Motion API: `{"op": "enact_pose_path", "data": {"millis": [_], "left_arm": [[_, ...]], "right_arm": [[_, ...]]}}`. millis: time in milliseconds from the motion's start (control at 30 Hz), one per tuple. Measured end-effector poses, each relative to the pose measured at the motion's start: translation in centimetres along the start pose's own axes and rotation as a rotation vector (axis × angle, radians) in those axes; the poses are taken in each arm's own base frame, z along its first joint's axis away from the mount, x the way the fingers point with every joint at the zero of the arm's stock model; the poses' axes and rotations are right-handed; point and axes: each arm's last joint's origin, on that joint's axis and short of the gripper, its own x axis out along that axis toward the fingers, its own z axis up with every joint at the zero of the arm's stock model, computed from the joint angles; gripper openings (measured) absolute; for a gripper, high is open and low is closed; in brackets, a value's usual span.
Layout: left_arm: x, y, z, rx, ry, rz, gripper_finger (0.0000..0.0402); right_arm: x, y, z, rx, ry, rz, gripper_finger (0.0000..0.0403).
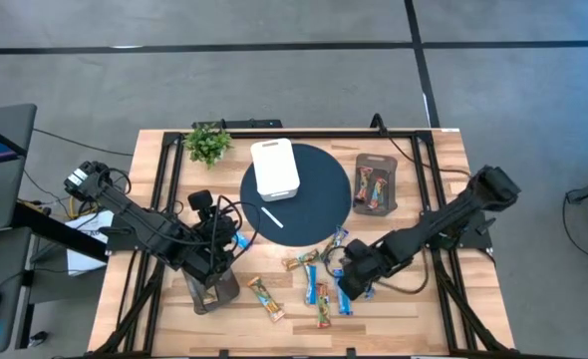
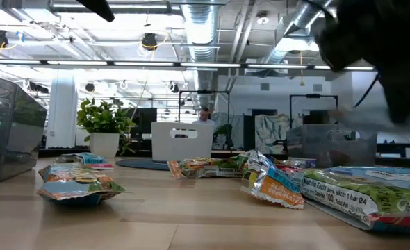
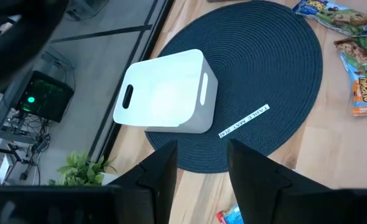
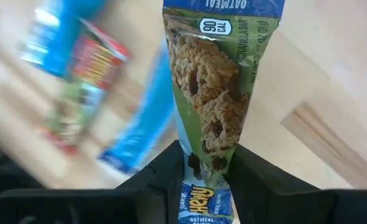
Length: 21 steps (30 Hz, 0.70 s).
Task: Pick and place Granola Bars by type
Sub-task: Put the bottom right blue granola bar into the white bin
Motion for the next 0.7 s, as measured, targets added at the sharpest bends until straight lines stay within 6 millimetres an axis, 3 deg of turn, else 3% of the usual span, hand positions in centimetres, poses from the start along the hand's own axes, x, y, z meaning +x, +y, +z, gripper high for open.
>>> {"op": "enact_pose_path", "data": {"millis": [133, 267, 500, 700], "left_arm": [[0.0, 0.0, 0.0, -0.002, -0.008, 0.007, 0.0135], [0.0, -0.1, 0.2, -0.026, -0.027, 0.002, 0.0135], [0.0, -0.4, 0.6, -0.087, -0.049, -0.017, 0.0135], [0.0, -0.5, 0.7, -0.163, -0.058, -0.028, 0.0135]], "right_arm": [[-3.1, -0.2, 1.1, -0.038, -0.114, 0.112, 0.0102], [-6.2, -0.7, 3.4, -0.065, -0.271, 0.237, 0.0102], [-10.7, -2.2, 9.6, -0.112, -0.628, 0.403, 0.0102], [-12.9, -3.9, 15.1, -0.128, -0.887, 0.495, 0.0102]]}}
